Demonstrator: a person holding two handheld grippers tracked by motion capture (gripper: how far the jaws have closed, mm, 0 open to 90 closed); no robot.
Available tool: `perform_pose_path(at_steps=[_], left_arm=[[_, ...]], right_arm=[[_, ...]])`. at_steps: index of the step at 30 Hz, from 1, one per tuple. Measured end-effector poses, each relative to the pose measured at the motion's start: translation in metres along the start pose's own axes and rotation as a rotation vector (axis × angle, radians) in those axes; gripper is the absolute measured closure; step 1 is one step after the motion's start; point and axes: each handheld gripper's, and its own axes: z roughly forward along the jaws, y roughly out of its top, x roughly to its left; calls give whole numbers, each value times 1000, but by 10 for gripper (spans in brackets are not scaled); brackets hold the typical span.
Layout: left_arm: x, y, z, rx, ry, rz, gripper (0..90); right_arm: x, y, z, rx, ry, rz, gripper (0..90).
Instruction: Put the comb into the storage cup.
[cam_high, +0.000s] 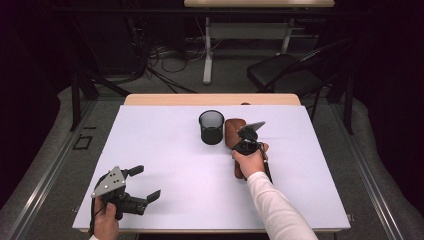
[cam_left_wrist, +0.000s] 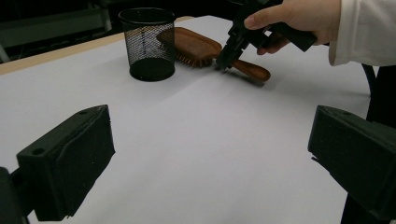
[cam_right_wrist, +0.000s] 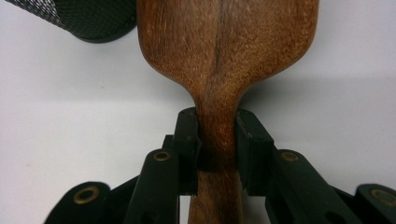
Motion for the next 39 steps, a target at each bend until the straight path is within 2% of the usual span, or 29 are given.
perform_pose_path(at_steps=[5,13,15,18,22,27,29,36,39], left_arm=[[0,0,0,0,-1,1,3],[0,0,0,5,0,1,3],[0,0,1,-1,-3,1,3],[0,0,0,-1,-2,1,3],[0,0,1,0,-3,2,3],[0,0,1,6,4,3,3],[-1,0,1,6,3,2,3],[0,0,1,6,0,3,3],[0,0,1,8,4,4,3]], right_arm=[[-2,1,-6,-50,13,12,720],[-2,1,-4,-41,5,-8,720],[-2,1,-1,-14,3,-14,719],[-2,1,1,-9,7,-10,718],[-1,3,3,18,-12,-14,715],[-1,3,4,15,-11,-8,712],[-2,5,5,22,-26,-16,705],[-4,10,7,22,-24,12,681],[-1,10,10,23,-40,-1,686]])
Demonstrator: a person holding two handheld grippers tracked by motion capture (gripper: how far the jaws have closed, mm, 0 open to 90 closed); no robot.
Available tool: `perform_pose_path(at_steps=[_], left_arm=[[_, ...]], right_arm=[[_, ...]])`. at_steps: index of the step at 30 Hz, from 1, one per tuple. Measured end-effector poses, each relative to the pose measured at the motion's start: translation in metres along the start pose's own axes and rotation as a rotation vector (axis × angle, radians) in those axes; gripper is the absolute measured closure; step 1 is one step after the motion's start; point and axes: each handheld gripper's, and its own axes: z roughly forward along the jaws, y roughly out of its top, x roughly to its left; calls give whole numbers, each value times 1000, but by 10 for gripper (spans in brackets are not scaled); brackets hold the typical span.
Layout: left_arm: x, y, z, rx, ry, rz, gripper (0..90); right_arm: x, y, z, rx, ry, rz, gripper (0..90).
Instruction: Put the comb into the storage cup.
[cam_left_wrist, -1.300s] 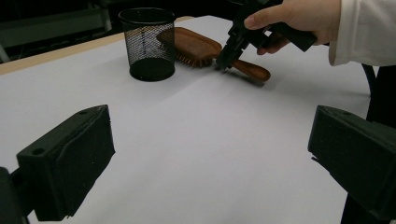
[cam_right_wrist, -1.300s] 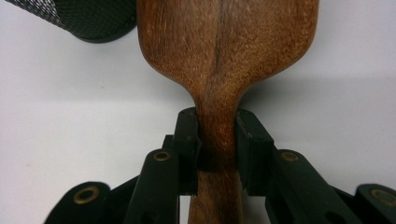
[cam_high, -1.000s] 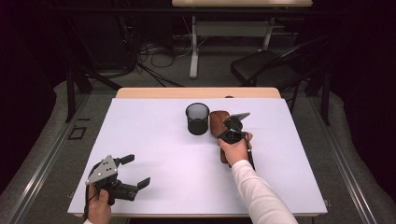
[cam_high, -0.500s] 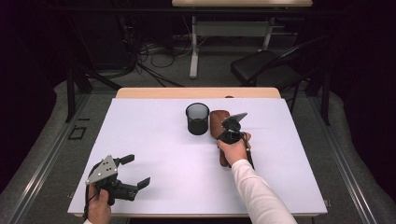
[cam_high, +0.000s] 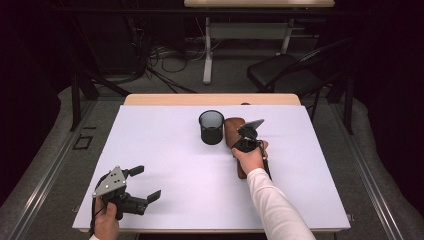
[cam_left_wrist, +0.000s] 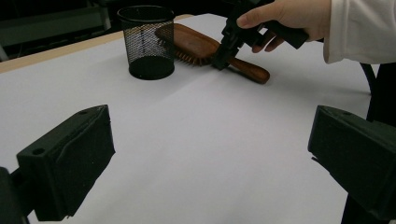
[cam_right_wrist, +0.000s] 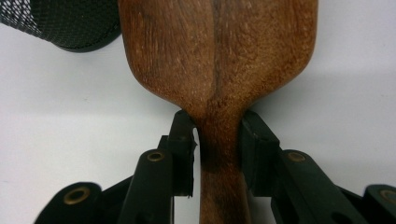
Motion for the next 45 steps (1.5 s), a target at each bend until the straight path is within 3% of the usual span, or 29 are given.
perform_pose_path(at_steps=[1,7,19,26,39,45], left_arm=[[0,0,0,-3,-6,0,3],[0,0,0,-3,-7,1,3],[0,0,0,1,-1,2,3],[0,0,0,2,-1,3,3],[0,0,0,5,-2,4,3],[0,0,0,7,-7,6,3]], right_arm=[[0,0,1,-4,-5,-21,691],[4,-1,0,5,-19,-39,713],[2,-2,-4,-43,10,-31,723],[2,-3,-8,-91,-10,-61,722],[-6,-4,-12,-143,28,-37,724],[-13,-5,-15,-189,77,-21,725]])
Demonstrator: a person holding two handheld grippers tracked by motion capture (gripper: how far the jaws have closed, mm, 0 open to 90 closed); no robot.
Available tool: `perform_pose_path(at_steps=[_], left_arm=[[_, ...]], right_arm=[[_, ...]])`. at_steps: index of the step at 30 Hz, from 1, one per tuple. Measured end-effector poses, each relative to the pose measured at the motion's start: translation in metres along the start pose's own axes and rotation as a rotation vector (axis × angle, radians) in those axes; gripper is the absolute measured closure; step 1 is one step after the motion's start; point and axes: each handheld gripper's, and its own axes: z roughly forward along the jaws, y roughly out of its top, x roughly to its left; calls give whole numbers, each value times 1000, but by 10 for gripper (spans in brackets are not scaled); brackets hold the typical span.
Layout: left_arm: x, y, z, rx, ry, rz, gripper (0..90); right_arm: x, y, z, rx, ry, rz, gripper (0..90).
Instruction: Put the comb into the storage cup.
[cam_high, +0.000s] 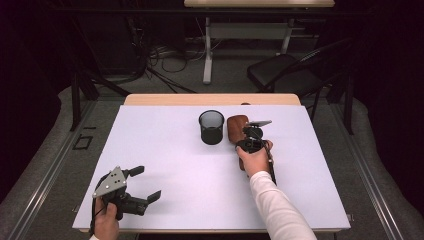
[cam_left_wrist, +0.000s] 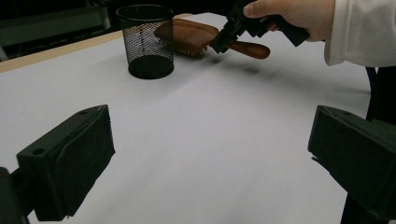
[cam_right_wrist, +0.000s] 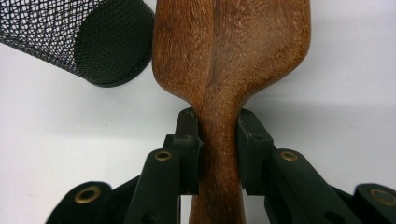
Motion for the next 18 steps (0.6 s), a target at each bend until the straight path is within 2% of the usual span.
perform_pose_path(at_steps=[2,3,4,7,12,15,17,18], left_arm=[[0,0,0,-1,-1,-1,3],[0,0,0,-3,1,-2,3],[0,0,0,-3,1,-2,3],[-1,0,0,-2,7,-1,3],[0,0,0,-1,3,-2,3],[-1,0,1,-1,-2,-2,3],[-1,0,1,0,0,1,3],[-1,0,1,2,-1,2,3]], right_arm=[[-1,0,0,7,1,3,726],[-5,-1,0,4,22,27,726],[-5,-1,0,4,22,27,726],[-13,-3,-1,-8,62,57,727],[-23,-5,-3,-47,97,72,728],[-26,-5,-5,-48,107,77,729],[-32,-7,-6,-68,151,82,729],[-32,-7,-7,-73,158,88,729]])
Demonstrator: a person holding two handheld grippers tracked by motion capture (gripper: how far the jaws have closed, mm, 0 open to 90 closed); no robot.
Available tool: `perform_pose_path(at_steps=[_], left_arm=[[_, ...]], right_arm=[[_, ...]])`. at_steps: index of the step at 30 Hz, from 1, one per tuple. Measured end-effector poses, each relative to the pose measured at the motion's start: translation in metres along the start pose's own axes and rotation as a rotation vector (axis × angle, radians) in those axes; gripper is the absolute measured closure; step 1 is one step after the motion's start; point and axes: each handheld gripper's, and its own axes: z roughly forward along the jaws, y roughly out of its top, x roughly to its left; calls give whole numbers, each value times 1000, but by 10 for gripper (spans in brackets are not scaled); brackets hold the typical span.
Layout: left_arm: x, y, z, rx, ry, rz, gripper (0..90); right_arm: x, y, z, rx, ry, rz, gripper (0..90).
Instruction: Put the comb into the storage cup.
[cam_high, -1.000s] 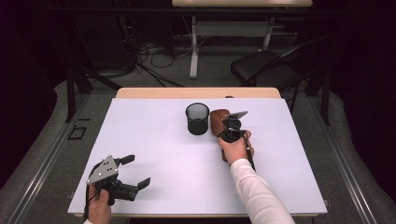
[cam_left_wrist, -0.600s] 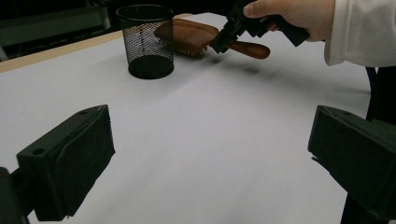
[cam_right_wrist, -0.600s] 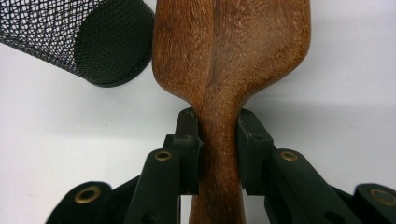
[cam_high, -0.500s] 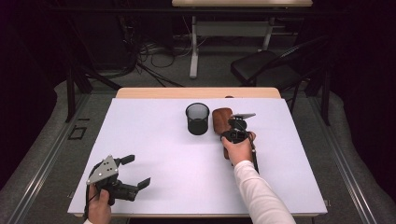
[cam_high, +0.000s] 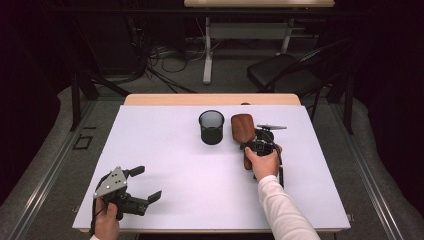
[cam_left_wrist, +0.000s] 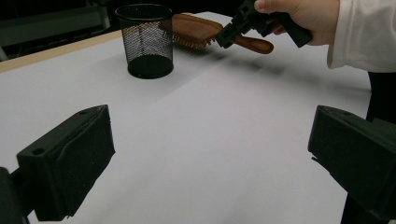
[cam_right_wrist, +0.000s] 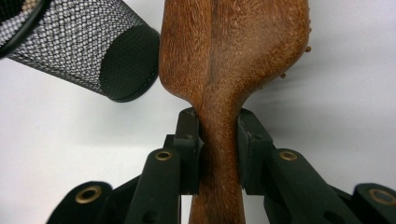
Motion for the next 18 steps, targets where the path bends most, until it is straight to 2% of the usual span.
perform_pose_path(at_steps=[6,10,11,13,18], left_arm=[[-1,0,1,-1,4,2,3],[-1,0,1,-1,4,2,3],[-1,0,1,-1,4,2,3],[-1,0,1,-1,4,-1,3],[0,0,1,2,4,1,3]], right_arm=[[-4,-2,-2,-8,42,12,730],[-3,-3,-3,-7,45,12,730],[-3,-3,-4,-26,59,12,730],[-3,-3,-5,-21,62,10,730],[-1,-3,-11,-57,104,13,730]])
